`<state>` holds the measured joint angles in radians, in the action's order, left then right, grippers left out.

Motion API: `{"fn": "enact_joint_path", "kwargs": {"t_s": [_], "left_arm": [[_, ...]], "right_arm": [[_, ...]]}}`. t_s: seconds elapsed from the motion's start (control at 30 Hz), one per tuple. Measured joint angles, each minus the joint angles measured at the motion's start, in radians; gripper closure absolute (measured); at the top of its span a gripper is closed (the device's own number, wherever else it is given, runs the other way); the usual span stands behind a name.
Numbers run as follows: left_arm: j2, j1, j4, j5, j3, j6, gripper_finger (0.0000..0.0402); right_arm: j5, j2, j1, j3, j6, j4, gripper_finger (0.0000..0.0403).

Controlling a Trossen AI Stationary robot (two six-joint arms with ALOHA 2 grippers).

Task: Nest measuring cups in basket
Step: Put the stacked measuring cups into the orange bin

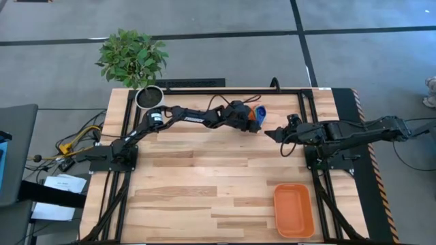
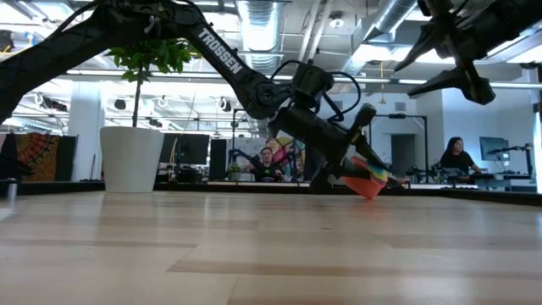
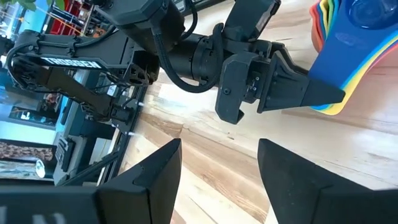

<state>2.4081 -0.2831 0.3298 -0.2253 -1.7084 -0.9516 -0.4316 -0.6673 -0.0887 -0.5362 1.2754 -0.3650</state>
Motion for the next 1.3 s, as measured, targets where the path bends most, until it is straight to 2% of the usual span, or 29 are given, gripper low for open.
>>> {"fn": "enact_joint_path", "kwargs": {"t_s": [0.27,0.63,0.8,1.07,1.3], "left_arm": [[0.0,-0.016,0.007,-0.075,0.0,-0.014,0.0304],[-0.001,-0.023,0.058,-0.309,0.0,-0.008,0.033],[-0.002,-0.018,0.111,-0.384,0.0,-0.03,0.0319],[-0.002,-0.016,0.22,-0.583,0.0,-0.084,0.0323],[-0.002,0.031,0.36,-0.763,0.0,-0.147,0.0321]], "right_arm": [[0.011,0.0,0.008,0.0,0.0,0.0,0.0181],[0.015,0.009,0.003,0.0,-0.006,0.0,0.0186],[0.019,0.023,0.003,0.0,-0.017,0.001,0.019],[0.04,0.078,-0.011,0.0,-0.031,-0.002,0.0198],[0.034,0.153,-0.045,0.0,-0.046,-0.001,0.0209]]}}
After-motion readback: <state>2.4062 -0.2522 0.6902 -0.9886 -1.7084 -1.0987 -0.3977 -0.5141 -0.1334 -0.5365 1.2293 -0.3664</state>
